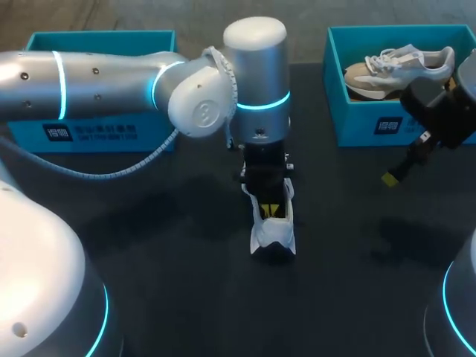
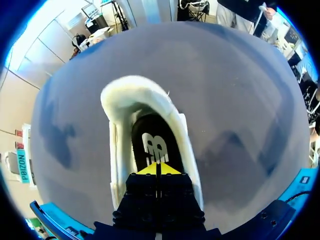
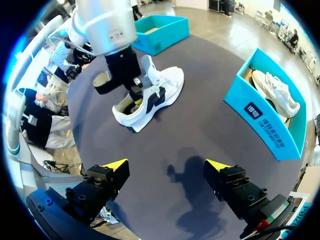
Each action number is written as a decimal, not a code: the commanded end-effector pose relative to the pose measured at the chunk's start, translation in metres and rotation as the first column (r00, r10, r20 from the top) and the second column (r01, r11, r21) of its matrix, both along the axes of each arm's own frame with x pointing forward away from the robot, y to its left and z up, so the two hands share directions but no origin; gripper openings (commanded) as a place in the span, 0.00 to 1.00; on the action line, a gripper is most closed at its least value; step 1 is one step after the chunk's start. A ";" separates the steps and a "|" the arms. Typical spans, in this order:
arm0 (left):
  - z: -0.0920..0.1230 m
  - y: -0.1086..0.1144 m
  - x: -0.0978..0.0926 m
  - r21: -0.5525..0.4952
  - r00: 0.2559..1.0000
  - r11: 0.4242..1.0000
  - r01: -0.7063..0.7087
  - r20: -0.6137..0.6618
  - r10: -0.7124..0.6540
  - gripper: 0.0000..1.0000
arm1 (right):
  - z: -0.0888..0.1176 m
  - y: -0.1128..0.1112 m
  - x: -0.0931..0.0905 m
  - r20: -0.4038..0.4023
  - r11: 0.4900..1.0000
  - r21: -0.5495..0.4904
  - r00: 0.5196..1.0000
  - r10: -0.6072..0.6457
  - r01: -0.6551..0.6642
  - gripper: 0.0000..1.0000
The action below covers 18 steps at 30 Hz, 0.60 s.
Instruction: Take the shoe out of the shoebox, open the shoe tongue, remove and reinsert the insole, then place the shoe into the shoebox
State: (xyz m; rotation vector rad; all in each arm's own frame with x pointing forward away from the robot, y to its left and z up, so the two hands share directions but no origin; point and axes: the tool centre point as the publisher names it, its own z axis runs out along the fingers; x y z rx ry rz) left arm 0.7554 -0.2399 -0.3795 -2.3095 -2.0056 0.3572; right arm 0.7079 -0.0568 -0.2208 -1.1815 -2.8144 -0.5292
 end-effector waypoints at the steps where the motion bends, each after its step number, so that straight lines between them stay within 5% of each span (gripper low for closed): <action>1: 0.018 0.008 -0.009 0.011 0.998 1.000 0.018 0.060 -0.018 0.00 | -0.001 0.001 0.001 -0.001 1.000 -0.003 1.000 -0.001 0.001 1.00; 18: 0.045 -0.001 0.001 0.015 0.936 1.000 -0.012 0.352 0.006 0.00 | -0.001 0.001 0.001 -0.001 1.000 -0.003 1.000 -0.001 0.001 1.00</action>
